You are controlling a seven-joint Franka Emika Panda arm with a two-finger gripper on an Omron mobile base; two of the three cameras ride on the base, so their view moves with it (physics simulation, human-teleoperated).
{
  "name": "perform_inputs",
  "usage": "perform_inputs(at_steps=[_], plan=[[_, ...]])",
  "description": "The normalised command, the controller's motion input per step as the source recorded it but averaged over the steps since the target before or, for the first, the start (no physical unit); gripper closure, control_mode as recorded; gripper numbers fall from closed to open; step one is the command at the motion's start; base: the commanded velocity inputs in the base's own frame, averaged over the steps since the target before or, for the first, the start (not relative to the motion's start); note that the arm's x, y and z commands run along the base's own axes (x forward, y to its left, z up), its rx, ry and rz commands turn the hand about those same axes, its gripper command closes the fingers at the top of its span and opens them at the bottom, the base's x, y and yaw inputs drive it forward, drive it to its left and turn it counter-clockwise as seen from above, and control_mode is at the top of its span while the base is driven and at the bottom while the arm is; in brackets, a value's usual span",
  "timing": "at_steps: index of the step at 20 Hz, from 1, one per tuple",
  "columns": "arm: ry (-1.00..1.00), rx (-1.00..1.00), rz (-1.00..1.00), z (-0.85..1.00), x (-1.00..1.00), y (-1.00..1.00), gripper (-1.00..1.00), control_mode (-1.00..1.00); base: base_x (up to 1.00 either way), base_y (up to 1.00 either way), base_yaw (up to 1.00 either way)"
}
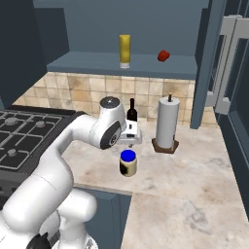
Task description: Pick the mayonnaise and mustard from the counter and place them in the cabinet.
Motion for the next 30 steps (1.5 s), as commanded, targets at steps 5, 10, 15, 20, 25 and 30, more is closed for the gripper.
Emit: perform_inputs(at_steps=[5,10,15,20,25,30], plan=[[0.0,0.02,0.0,-0.22,-0.31,0.0,-1.0,-1.0,0.0,0.0,0.0],[0.0,0.01,0.0,-0.13,-0.15,0.0,-1.0,-1.0,0.0,0.0,0.0],[0.0,0.0,0.0,-0.05,-0.01,0.0,-1.0,-1.0,0.0,0.0,0.0],[0.0,0.0,0.0,-0.11,0.0,0.0,-1.0,-1.0,0.0,0.0,0.0],[0.0,0.0,0.0,-0.24,0.0,-0.01,-1.0,-1.0,0.0,0.0,0.0],[0.0,0.0,0.0,-0.21,0.0,-0.03,-1.0,-1.0,0.0,0.0,0.0]])
